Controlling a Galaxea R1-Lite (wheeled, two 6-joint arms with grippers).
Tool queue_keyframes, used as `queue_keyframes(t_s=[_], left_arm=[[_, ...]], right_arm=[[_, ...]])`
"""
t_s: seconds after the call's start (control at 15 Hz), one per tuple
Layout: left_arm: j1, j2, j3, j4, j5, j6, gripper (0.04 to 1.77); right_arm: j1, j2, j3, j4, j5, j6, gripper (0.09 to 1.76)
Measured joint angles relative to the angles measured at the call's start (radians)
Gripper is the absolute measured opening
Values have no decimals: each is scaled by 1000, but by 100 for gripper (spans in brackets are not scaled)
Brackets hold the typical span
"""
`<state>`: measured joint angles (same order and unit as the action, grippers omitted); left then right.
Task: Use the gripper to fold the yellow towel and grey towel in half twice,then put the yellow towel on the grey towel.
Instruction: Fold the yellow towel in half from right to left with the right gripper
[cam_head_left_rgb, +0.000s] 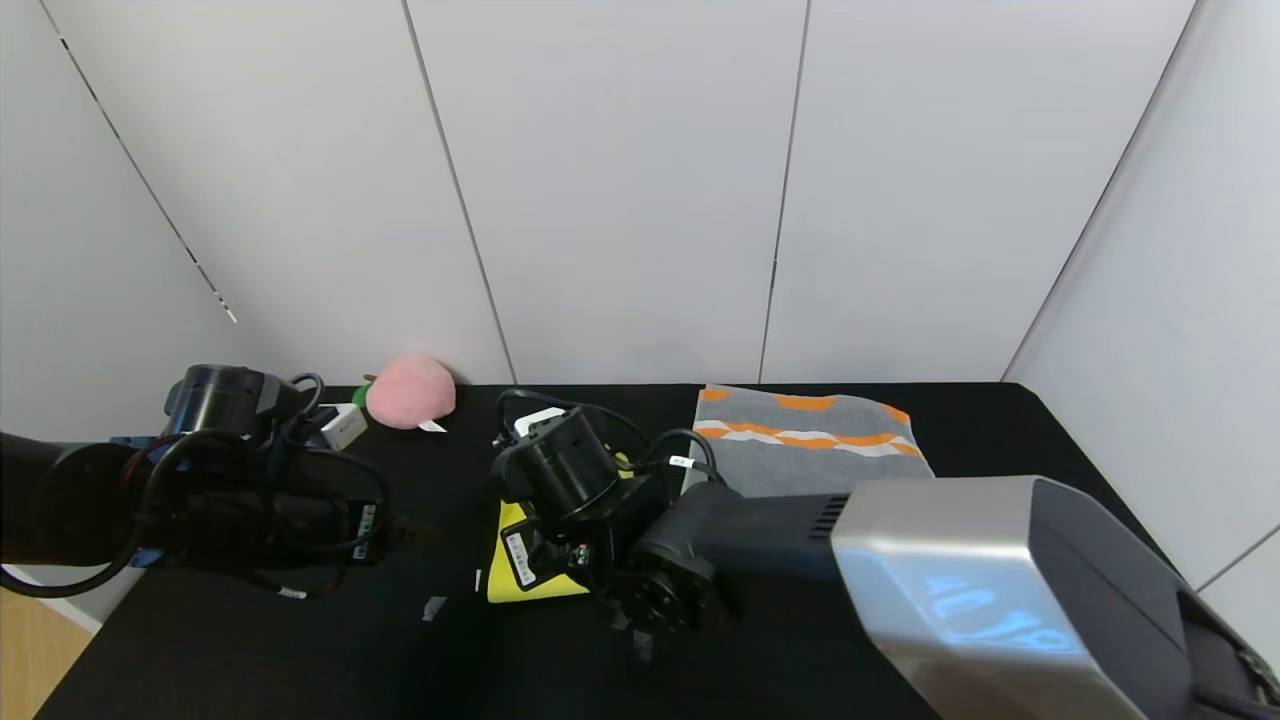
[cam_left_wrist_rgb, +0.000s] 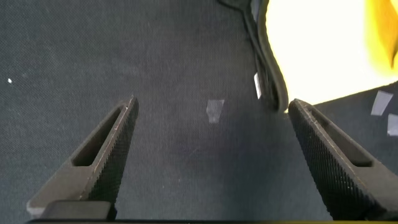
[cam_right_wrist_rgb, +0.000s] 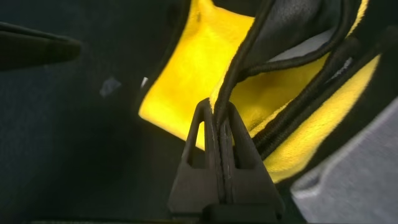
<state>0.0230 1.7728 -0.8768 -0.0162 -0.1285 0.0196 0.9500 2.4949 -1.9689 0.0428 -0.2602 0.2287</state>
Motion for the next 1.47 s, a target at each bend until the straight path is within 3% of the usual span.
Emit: queue_keyframes(t_s=[0.27, 0.53, 0.8, 1.2, 1.47], left_arm=[[1, -6, 15, -1, -2, 0, 172], [1, -9, 18, -2, -2, 0, 172], [1, -9, 17, -2, -2, 2, 172], [1, -13, 13, -1, -2, 1, 172], [1, -21, 9, 1, -2, 0, 172]], right_arm=[[23, 55, -8, -71, 21, 1, 12], [26, 81, -10, -156, 42, 9, 72], [45, 70, -8, -193, 53, 66, 111], [70, 16, 2, -169, 67, 99, 143], [58, -23, 12, -50, 65, 93, 154]])
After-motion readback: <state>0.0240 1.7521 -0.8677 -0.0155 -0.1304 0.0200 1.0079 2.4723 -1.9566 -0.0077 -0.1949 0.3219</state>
